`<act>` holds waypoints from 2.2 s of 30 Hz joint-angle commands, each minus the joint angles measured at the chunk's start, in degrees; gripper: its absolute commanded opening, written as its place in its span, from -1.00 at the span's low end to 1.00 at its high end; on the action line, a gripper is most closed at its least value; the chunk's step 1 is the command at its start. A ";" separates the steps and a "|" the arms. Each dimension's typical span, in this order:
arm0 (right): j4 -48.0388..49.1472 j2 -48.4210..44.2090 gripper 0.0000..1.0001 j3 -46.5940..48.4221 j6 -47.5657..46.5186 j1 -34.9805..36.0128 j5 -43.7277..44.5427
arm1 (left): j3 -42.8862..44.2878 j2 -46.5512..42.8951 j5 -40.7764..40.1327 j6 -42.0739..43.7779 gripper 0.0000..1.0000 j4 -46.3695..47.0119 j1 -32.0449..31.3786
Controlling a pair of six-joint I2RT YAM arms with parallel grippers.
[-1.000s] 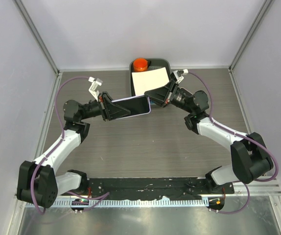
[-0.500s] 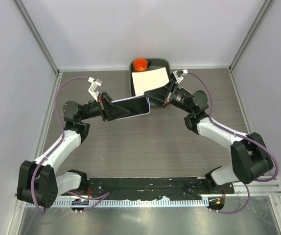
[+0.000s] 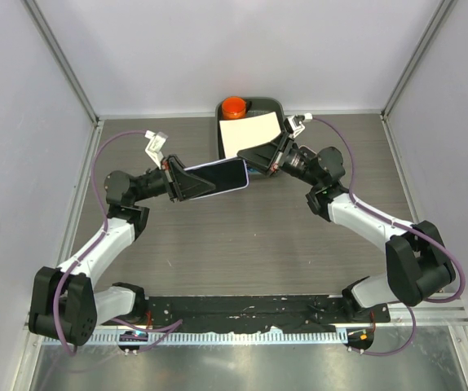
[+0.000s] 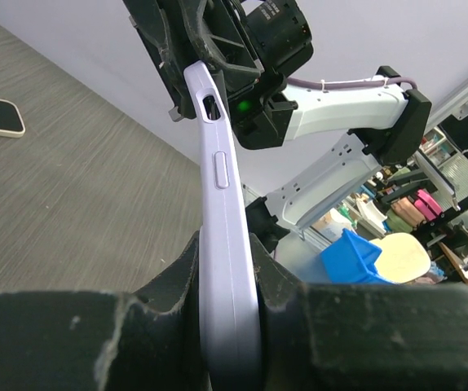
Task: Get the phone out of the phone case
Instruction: Remove the phone case from the phone.
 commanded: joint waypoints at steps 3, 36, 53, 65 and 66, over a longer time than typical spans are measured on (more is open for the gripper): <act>-8.67 1.94 -0.98 0.47 -5.68 -1.14 6.62 | 2.54 -3.81 4.78 -2.42 -1.00 17.97 -0.57; -14.03 1.85 -0.99 1.17 -12.28 -1.14 9.08 | 1.66 -5.39 3.11 -6.02 -1.00 22.46 1.28; -15.79 -6.85 -0.38 5.56 -32.38 -7.29 -1.00 | 0.34 -5.74 -1.90 -0.22 -0.99 14.20 4.44; -33.80 -5.98 -0.14 13.21 -58.58 -8.18 -21.49 | 1.04 -7.50 -2.25 2.76 -1.00 7.88 5.23; -34.85 -5.80 -0.14 13.30 -59.81 -8.09 -22.37 | 1.22 -7.59 -2.77 4.51 -0.99 4.82 5.23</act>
